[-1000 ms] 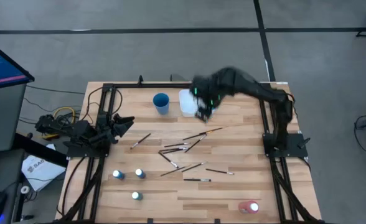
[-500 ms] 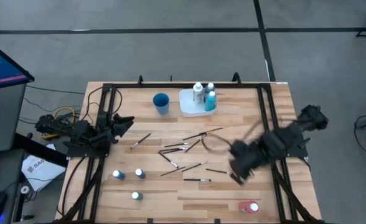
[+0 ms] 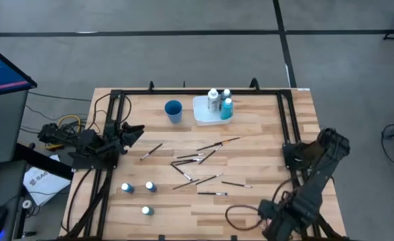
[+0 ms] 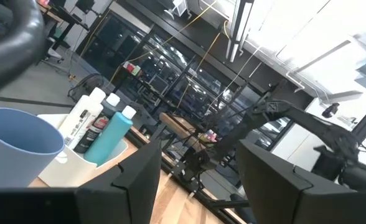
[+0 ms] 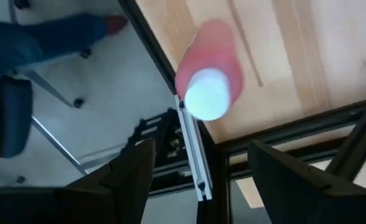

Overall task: Pick & Place Paint Supplies
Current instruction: Put the red paint bottle into the white bin

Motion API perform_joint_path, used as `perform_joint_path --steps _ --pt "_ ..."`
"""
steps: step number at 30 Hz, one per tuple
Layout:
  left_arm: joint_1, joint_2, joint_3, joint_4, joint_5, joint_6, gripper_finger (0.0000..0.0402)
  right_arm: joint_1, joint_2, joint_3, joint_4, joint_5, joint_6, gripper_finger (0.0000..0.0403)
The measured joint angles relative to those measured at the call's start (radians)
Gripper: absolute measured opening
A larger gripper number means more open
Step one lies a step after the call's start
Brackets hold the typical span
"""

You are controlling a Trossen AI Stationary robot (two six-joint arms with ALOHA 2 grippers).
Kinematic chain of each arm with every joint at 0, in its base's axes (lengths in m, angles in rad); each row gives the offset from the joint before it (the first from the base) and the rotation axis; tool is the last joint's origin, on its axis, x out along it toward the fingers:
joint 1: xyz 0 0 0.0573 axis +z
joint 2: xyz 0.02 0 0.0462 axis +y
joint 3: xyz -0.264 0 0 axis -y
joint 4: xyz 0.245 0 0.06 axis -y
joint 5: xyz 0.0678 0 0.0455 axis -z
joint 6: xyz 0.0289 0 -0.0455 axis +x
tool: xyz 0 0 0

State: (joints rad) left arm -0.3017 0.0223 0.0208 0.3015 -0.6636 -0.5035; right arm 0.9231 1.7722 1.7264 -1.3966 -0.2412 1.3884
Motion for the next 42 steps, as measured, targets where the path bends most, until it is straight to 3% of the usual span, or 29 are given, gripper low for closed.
perform_joint_path --steps 12,21,32,42 --pt "0.000 0.000 0.000 0.001 0.001 0.000 0.0199 0.055 0.018 0.000 -0.072 0.099 -0.004 0.0248" --pt "0.000 0.000 0.000 0.006 0.001 0.001 0.0199 0.078 0.014 0.000 0.002 0.179 -0.068 0.0248" --pt "0.000 0.000 0.000 0.007 0.001 0.001 0.0199 0.085 0.014 0.000 -0.032 0.295 -0.117 0.0248" --pt "0.000 0.000 0.000 0.007 0.001 0.001 0.0199 0.088 0.015 0.000 0.004 0.303 -0.135 0.0248"
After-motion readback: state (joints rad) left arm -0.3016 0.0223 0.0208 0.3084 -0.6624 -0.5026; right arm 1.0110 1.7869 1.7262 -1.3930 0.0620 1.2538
